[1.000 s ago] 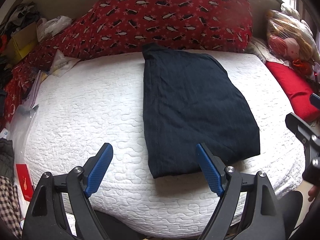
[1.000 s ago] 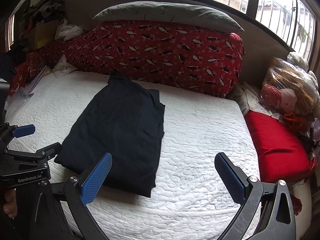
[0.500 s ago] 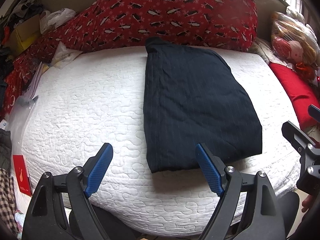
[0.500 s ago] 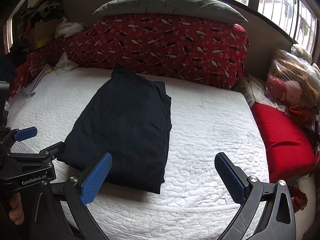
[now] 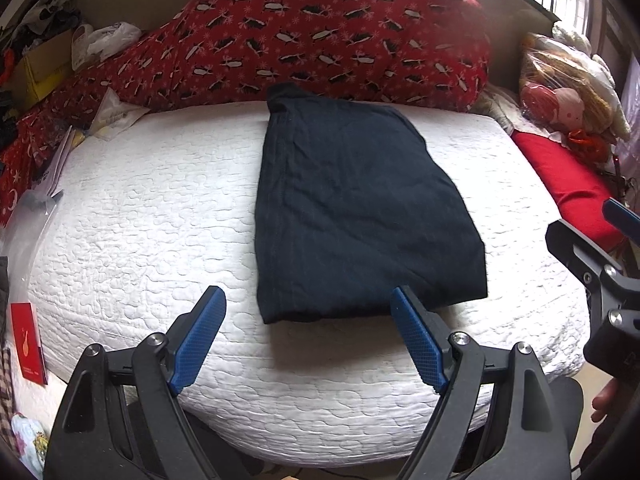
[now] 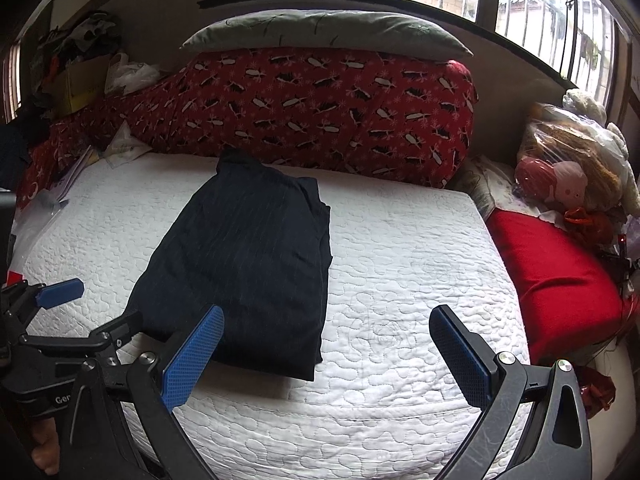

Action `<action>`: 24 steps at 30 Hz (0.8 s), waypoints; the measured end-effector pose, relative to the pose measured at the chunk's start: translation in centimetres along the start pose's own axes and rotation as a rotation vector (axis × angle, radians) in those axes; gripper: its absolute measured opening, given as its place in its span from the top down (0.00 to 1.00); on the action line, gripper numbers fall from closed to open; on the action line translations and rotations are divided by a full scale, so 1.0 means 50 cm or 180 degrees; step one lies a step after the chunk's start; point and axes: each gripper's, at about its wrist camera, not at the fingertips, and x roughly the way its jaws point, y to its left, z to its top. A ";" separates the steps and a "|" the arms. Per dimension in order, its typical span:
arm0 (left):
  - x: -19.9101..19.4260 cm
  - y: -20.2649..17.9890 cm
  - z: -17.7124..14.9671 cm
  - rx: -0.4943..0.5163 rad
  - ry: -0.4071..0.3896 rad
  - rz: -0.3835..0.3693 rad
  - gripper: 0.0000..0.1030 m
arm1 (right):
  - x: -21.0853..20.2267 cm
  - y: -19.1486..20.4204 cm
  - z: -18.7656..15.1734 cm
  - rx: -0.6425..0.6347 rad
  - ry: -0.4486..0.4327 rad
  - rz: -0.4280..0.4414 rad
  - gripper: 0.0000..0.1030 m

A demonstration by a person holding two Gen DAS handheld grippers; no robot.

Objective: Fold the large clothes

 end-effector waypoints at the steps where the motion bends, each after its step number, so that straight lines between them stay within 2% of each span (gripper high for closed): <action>1: -0.005 -0.004 -0.001 0.0010 -0.0017 0.0002 0.17 | -0.006 0.000 -0.001 0.0002 -0.0021 0.0002 0.00; 10: -0.060 -0.036 -0.023 0.0079 -0.0287 -0.0003 0.17 | -0.068 -0.019 -0.026 0.0037 -0.0260 -0.0066 0.00; 24: -0.120 -0.065 -0.062 0.0197 -0.0524 0.0036 0.17 | -0.152 -0.029 -0.064 0.0135 -0.0467 -0.0154 0.00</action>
